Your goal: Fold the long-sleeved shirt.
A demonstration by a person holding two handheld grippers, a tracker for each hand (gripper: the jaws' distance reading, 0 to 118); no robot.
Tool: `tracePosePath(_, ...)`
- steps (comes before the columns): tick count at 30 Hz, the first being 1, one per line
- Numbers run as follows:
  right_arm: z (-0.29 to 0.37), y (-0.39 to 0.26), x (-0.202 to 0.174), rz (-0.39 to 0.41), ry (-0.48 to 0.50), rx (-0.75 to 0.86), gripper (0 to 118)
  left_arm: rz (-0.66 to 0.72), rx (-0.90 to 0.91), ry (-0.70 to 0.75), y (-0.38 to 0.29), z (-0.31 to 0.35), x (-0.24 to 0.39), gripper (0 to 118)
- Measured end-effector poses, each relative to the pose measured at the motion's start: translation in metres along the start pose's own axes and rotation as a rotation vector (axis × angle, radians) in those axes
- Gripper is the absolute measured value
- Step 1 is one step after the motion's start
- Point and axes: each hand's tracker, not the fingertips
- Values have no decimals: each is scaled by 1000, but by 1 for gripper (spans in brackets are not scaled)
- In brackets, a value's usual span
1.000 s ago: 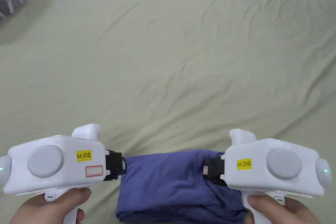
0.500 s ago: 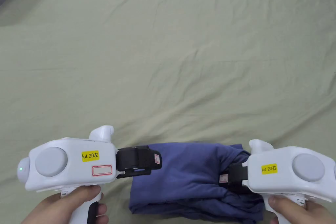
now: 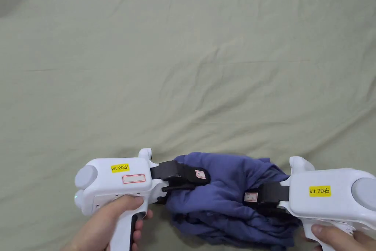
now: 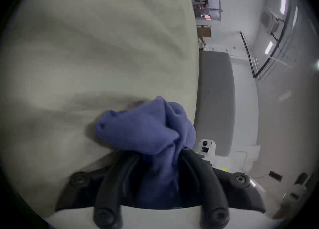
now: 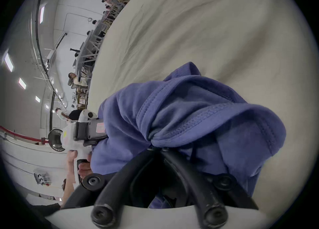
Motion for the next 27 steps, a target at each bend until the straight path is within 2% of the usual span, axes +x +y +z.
tracePosePath(4, 9, -5, -22, 4, -44, 26, 0, -78, 3, 66, -18, 26, 26, 20)
tracePosePath(6, 15, -8, -41, 16, -34, 65, 0, -81, 4, 74, -25, 39, 35, 19)
tracePosePath(7, 18, -10, -54, 29, -27, 88, 0, -73, 11, 70, -6, 51, 16, 19)
tracePosePath(12, 11, -20, -137, 161, -52, 118, 0, -106, 71, 130, -1, 117, 28, 18)
tracePosePath(15, -8, -33, -194, 237, -24, 106, 0, -127, 124, 243, -1, 175, 33, 18)
tracePosePath(18, -28, -47, -245, 276, 16, 88, 0, -118, 189, 377, 6, 239, 31, 18)
tracePosePath(21, -50, -64, -298, 356, -23, 30, 0, -135, 234, 570, 16, 296, 28, 18)
tracePosePath(24, -62, -77, -339, 388, 86, -5, 0, -113, 291, 695, 26, 340, 24, 19)
tracePosePath(25, -64, -82, -351, 402, 88, -2, 0, -124, 292, 753, 31, 352, 20, 29)
tracePosePath(26, -65, -85, -361, 423, 97, -2, 0, -116, 296, 818, 33, 359, 17, 29)
tracePosePath(27, -65, -88, -368, 445, 113, -9, 0, -134, 313, 878, 31, 363, 17, 35)
